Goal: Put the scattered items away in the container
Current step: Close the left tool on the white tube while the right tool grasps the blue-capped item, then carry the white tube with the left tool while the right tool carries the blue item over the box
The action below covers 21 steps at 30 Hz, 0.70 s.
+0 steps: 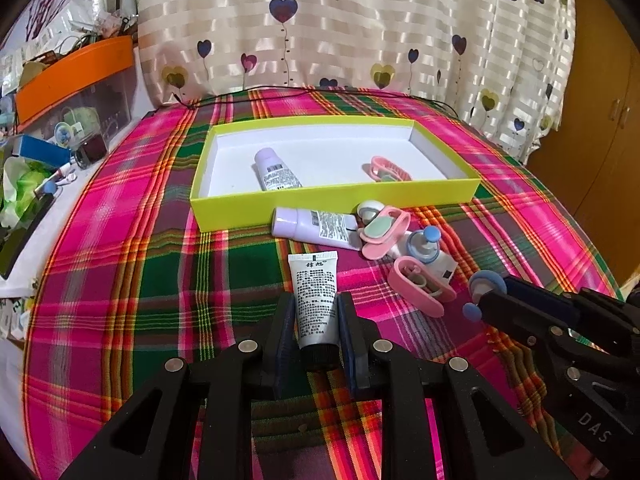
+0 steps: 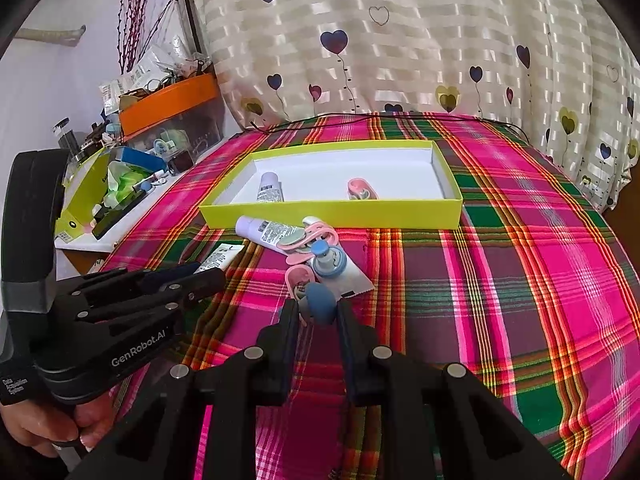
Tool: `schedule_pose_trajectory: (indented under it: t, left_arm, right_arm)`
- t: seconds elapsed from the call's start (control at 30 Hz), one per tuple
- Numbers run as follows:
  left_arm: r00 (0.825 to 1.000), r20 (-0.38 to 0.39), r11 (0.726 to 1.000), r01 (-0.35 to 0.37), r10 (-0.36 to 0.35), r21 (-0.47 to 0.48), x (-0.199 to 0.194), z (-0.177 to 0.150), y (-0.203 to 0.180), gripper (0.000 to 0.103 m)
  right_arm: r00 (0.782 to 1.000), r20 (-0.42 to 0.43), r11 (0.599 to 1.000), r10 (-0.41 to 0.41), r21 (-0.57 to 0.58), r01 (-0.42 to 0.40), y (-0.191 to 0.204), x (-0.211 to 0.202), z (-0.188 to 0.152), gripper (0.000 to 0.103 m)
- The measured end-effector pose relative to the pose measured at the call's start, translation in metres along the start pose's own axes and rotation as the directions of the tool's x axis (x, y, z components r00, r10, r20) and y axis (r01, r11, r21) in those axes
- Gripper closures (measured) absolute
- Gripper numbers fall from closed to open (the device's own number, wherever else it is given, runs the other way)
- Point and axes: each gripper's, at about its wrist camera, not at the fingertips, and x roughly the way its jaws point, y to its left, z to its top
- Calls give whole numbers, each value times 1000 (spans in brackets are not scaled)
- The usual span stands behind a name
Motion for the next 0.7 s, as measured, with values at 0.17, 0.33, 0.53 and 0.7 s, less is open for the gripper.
schedule_pose_trajectory:
  t: [0.17,0.33,0.53,0.7]
  left_arm:
    - [1000,11,1000,-2,2,2,-3,4,1,81]
    - [1000,25,1000,-4,4,7,-4,9,0,81]
    - [999,41,1000,-6,5,13,-5,17,-1,81]
    - [998,59,1000,-6,5,26,-5,27,-3,81]
  right_arm:
    - [1000,9,1000,0,-7,0,1,0,6,83]
    - [1000,15,1000,6,-17,-6,1,2,12,83]
    - [1000,26,1000,15,-26,-14,1,4,22,83]
    - [999,41,999,18,-27,-17,-1,7,34,83]
